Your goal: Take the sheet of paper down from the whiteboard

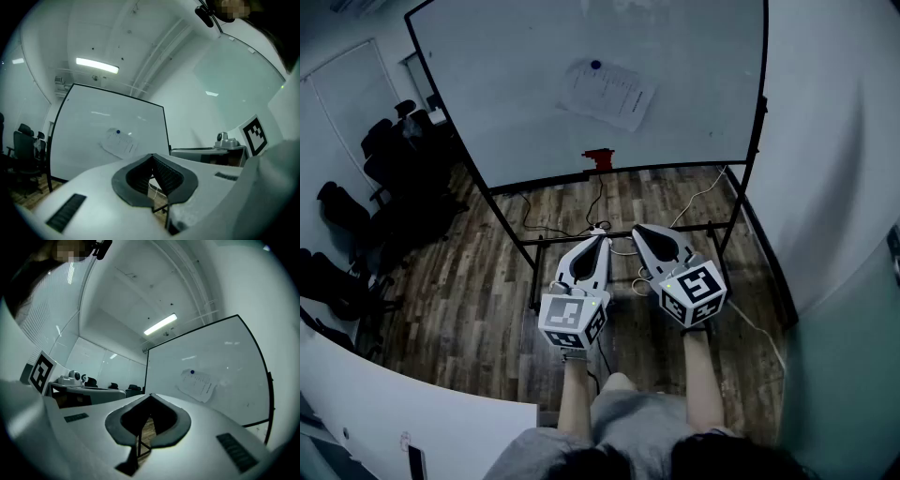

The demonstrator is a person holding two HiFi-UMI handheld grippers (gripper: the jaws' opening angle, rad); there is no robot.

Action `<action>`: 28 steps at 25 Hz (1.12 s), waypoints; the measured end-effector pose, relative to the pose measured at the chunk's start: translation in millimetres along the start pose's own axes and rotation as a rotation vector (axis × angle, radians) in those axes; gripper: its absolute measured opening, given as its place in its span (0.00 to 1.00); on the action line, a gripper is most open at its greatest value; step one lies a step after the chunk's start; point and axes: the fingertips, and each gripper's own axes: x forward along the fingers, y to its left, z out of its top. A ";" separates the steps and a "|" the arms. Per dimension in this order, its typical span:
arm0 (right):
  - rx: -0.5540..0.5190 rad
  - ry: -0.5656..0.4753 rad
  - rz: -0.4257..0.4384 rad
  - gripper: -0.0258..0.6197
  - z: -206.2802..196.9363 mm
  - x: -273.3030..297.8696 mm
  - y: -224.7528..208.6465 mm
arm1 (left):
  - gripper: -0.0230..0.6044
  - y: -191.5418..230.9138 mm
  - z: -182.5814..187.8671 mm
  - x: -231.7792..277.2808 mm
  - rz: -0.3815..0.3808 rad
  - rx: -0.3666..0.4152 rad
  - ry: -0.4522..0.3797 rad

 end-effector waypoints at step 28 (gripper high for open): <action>0.130 -0.003 0.036 0.04 -34.5 39.0 -25.1 | 0.05 39.3 -52.3 24.9 0.112 -0.052 0.139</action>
